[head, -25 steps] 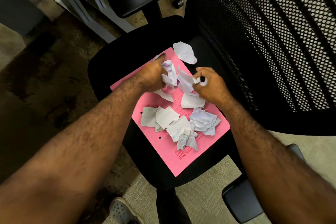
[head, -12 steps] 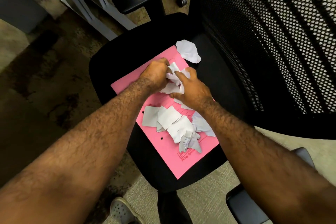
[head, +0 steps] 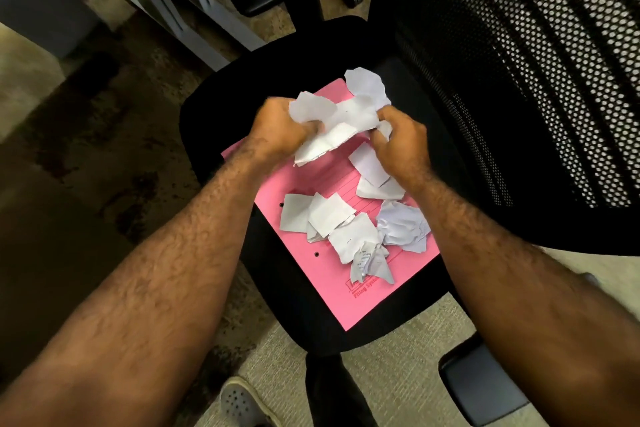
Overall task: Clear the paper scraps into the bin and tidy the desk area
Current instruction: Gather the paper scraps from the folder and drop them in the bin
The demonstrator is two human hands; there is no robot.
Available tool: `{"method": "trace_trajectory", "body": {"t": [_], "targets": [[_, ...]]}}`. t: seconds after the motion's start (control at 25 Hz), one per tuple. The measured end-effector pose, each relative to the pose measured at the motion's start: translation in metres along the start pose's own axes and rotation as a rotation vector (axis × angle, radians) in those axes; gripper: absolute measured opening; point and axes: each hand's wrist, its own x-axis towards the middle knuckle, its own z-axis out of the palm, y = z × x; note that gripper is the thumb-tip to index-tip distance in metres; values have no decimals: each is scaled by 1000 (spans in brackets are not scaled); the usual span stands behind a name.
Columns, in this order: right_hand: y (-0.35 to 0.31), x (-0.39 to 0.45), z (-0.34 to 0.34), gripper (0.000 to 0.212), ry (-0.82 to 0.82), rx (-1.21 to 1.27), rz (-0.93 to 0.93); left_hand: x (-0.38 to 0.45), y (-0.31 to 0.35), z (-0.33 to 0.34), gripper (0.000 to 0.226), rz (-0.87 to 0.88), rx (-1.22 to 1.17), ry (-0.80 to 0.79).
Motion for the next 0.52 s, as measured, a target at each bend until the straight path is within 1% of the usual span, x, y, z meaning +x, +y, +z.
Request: {"method": "trace_trajectory", "body": {"t": [0.04, 0.08, 0.16, 0.24, 0.32, 0.4, 0.52], "targets": [[-5, -1, -5, 6, 32, 43, 9, -4, 2, -6, 32, -22, -81, 5], [-11, -1, -9, 5, 61, 92, 20, -9, 3, -12, 31, -40, -170, 8], [-25, -4, -15, 13, 90, 209, 80, -20, 5, -27, 27, -29, -340, -5], [-42, -11, -19, 17, 89, 330, 149, -36, 6, -44, 26, 18, -454, -32], [-59, -24, -18, 18, 79, 423, 149, -54, 2, -61, 27, 51, -527, -35], [-78, -41, -11, 18, 65, 484, 111, -76, -7, -79, 26, 67, -586, -13], [-106, -72, 10, 14, 14, 516, 64, -116, -30, -113, 24, 51, -646, 47]]}}
